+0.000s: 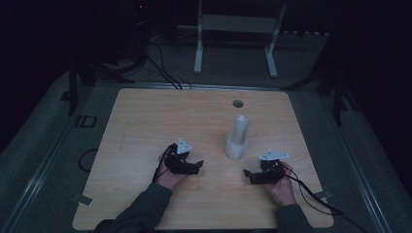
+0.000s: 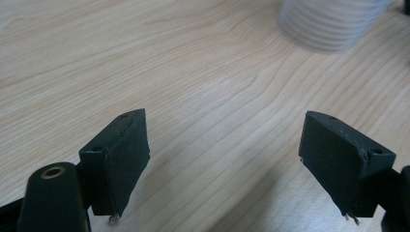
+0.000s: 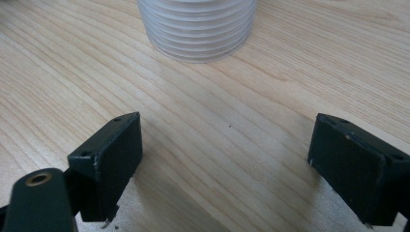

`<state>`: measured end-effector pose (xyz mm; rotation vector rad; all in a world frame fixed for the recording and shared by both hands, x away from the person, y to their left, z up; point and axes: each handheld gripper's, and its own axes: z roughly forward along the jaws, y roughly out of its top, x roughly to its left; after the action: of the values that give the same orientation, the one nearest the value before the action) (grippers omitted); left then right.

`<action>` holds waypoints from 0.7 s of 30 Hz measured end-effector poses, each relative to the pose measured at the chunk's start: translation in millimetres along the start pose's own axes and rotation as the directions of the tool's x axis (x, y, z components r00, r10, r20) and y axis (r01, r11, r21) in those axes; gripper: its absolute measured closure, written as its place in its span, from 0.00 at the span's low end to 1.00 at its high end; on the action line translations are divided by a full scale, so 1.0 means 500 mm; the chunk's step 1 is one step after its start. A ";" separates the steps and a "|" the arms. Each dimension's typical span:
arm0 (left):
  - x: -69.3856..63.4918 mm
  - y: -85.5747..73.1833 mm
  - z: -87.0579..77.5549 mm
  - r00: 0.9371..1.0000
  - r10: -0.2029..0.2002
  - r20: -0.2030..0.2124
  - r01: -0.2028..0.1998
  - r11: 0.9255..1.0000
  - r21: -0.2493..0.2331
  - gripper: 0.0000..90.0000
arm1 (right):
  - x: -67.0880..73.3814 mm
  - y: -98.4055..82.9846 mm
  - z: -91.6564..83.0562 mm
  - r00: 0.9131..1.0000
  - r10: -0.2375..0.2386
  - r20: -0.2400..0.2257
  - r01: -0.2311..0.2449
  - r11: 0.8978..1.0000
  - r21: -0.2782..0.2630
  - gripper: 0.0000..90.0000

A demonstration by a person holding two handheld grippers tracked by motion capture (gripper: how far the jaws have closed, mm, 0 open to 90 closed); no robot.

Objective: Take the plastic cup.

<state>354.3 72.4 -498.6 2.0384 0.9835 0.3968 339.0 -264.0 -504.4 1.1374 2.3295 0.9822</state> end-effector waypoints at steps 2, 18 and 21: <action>-0.004 0.002 -0.001 1.000 0.006 0.013 -0.006 1.000 -0.013 0.20 | 0.000 0.000 0.000 1.000 0.000 -0.001 0.000 1.000 -0.001 0.13; -0.043 0.063 0.012 0.990 0.114 0.080 -0.107 0.991 -0.084 0.20 | 0.007 0.021 -0.035 1.000 0.002 0.011 -0.002 0.999 -0.045 0.32; -0.049 0.078 0.017 0.988 0.127 0.090 -0.118 0.988 -0.097 0.20 | 0.009 0.042 -0.054 1.000 -0.014 0.012 0.015 0.996 -0.084 0.34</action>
<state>362.8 35.4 -471.6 2.0205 0.7709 0.3982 331.8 -263.1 -470.7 1.0884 2.2619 1.0559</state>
